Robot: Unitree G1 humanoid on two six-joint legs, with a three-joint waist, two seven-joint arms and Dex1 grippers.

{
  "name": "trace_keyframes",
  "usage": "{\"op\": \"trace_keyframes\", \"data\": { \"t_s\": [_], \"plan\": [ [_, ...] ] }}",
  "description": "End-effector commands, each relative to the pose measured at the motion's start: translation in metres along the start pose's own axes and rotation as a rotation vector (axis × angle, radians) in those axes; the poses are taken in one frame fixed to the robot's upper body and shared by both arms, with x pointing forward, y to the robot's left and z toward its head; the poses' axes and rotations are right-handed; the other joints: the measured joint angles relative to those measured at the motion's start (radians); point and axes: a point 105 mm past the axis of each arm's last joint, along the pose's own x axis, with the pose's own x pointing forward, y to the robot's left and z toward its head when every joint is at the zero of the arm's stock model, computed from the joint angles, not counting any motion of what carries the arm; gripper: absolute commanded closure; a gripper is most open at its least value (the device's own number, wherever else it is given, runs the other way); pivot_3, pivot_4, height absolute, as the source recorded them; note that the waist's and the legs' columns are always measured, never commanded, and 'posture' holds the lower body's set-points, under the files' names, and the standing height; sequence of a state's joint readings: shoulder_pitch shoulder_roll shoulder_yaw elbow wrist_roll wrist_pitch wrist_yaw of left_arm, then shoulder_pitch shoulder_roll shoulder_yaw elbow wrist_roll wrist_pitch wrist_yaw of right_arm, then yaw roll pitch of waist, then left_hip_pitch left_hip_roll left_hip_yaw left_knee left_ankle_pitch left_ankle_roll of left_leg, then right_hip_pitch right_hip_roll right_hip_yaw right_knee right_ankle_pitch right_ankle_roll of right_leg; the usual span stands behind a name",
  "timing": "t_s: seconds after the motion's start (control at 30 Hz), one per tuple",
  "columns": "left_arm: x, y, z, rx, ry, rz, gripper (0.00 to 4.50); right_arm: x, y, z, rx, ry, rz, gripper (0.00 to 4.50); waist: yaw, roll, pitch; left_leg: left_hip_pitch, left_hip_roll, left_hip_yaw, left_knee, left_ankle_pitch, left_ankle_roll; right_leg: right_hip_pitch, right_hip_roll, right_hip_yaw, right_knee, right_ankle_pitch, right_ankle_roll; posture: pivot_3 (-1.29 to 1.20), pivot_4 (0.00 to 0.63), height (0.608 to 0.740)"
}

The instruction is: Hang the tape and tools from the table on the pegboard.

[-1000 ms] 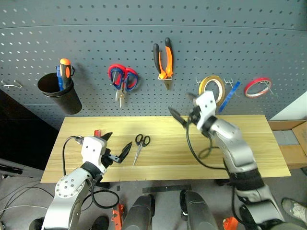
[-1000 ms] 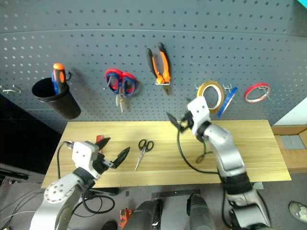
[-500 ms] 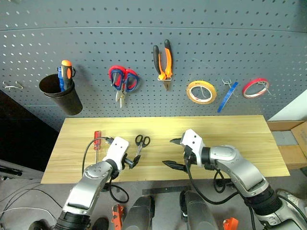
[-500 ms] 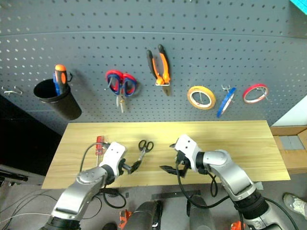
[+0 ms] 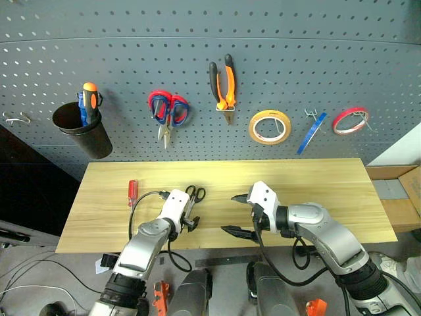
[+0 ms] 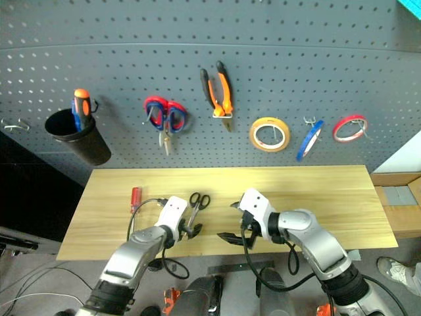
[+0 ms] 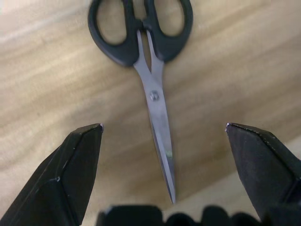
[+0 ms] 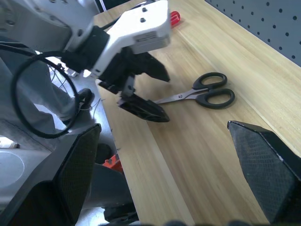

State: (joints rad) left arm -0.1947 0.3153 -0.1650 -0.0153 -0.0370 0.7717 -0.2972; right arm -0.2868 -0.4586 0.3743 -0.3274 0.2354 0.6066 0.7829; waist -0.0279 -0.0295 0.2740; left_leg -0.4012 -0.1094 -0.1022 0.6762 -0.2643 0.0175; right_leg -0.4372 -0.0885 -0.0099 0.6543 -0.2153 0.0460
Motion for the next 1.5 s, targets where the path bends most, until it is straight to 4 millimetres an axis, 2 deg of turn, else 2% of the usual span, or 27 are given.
{"op": "trace_keyframes", "data": {
  "t_s": [0.03, 0.3, 0.57, 0.67, 1.03, 1.27, 1.37, 1.5],
  "plan": [
    [0.007, 0.000, 0.003, 0.038, 0.013, 0.028, 0.00, -0.002, 0.004, 0.008, -0.027, -0.029, 0.001, 0.03, 0.000, 0.000, 0.000, 0.000, 0.000, 0.000, 0.000, 0.000, 0.000, 0.000, 0.000, 0.000, 0.000, 0.000, 0.000, -0.06, 0.279, 0.740],
    [0.021, -0.009, 0.004, 0.022, 0.052, 0.004, 0.00, -0.002, 0.005, 0.008, -0.018, -0.023, 0.009, 0.03, 0.000, 0.000, 0.000, 0.000, 0.000, -0.001, 0.000, 0.000, 0.000, 0.001, 0.000, 0.000, -0.001, 0.000, 0.000, -0.06, 0.286, 0.740],
    [0.020, -0.010, -0.002, -0.019, 0.080, -0.002, 0.00, -0.001, 0.003, 0.007, -0.018, -0.018, 0.004, 0.03, 0.000, 0.000, 0.000, 0.001, 0.000, -0.001, 0.000, 0.000, 0.000, 0.001, 0.000, 0.000, -0.002, 0.000, 0.000, -0.05, 0.291, 0.740],
    [0.019, -0.010, -0.007, -0.041, 0.097, -0.001, 0.63, -0.001, 0.001, 0.007, -0.021, -0.016, -0.002, 0.00, 0.000, 0.000, 0.000, 0.001, 0.000, -0.001, 0.000, 0.000, 0.000, 0.002, 0.000, 0.000, -0.002, 0.000, 0.000, -0.05, 0.292, 0.740],
    [0.014, -0.003, -0.017, -0.051, 0.133, 0.026, 4.40, 0.001, -0.002, 0.004, -0.025, 0.001, -0.015, 0.00, 0.001, 0.000, 0.000, 0.001, 0.000, -0.003, -0.001, 0.000, 0.000, 0.003, 0.000, -0.001, -0.006, -0.001, 0.002, -0.05, 0.293, 0.740],
    [0.008, -0.003, -0.015, -0.029, 0.080, 0.011, 4.42, 0.003, -0.006, 0.006, -0.038, 0.000, -0.017, 0.00, 0.000, 0.000, 0.000, 0.001, 0.000, -0.003, -0.002, 0.000, 0.000, 0.004, 0.000, -0.001, -0.006, 0.000, 0.001, -0.04, 0.281, 0.740],
    [-0.005, -0.008, 0.008, 0.022, -0.093, -0.024, 4.42, 0.003, -0.007, 0.009, -0.045, -0.005, -0.016, 0.00, -0.001, 0.000, 0.000, 0.001, 0.000, -0.003, -0.004, 0.000, 0.000, 0.003, 0.000, -0.001, -0.007, 0.000, 0.001, -0.04, 0.277, 0.740],
    [-0.042, -0.010, 0.046, 0.067, -0.367, -0.020, 4.42, 0.001, -0.009, 0.018, -0.094, -0.026, -0.009, 0.00, 0.002, 0.000, 0.000, 0.000, 0.000, -0.002, -0.011, 0.003, -0.005, -0.001, 0.000, 0.000, -0.009, 0.000, 0.001, -0.03, 0.274, 0.740]
  ]
}}
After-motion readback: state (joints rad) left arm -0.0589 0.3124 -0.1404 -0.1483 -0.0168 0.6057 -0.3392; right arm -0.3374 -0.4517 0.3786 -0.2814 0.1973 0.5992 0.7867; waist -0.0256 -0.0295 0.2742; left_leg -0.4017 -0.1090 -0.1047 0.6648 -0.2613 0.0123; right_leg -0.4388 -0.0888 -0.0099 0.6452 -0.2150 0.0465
